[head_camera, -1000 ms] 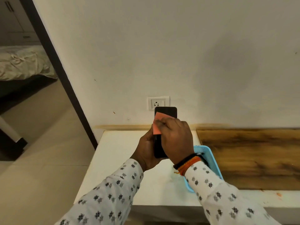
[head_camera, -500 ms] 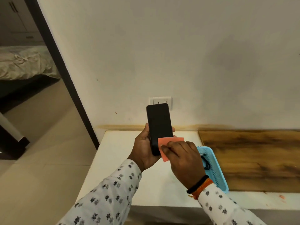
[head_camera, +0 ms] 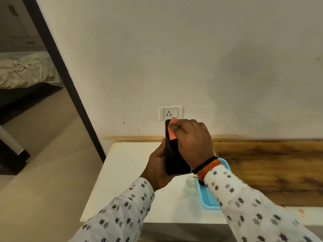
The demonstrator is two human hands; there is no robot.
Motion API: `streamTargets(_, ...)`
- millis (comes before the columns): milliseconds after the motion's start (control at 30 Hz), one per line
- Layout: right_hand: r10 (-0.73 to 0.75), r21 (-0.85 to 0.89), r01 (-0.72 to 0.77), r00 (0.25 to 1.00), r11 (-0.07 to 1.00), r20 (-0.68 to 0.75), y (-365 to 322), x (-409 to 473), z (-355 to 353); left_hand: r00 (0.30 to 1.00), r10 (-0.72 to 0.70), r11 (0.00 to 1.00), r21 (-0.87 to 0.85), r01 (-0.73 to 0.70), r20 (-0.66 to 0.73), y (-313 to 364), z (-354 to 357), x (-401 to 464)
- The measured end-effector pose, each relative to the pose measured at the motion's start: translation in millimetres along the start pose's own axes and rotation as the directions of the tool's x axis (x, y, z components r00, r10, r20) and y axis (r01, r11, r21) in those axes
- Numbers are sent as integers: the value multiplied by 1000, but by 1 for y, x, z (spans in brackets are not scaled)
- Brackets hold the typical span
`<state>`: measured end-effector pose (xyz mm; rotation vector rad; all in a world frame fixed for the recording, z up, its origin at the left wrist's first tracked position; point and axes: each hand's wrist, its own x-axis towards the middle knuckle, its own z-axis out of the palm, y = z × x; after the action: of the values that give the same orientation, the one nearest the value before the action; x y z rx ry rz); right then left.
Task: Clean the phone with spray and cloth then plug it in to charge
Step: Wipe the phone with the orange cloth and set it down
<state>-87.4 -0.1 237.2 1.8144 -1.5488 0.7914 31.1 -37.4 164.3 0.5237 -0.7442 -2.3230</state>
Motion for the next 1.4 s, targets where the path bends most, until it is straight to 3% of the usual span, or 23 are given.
streamTargets(267, 134, -25, -134, 991, 991, 22, 22, -6, -7, 999, -7, 1000, 10, 6, 33, 8, -2, 2)
streamTargets(500, 115, -15, -114, 991, 993, 67, 5, -55, 4, 999, 21, 999, -37, -20, 26, 19, -3, 7)
streamTargets(833, 242, 122, -261, 958, 958, 151, -44, -108, 11, 999, 40, 999, 12, -41, 22, 6, -7, 14)
streamTargets(1033, 247, 256, -301, 943, 919, 222, -60, -112, 4, 998, 11, 1000, -25, -9, 55, -1, -8, 9)
streamTargets(1400, 250, 242, -317, 929, 917, 272, -65, -119, 2, 999, -13, 1000, -21, 14, 30, -8, -11, 4)
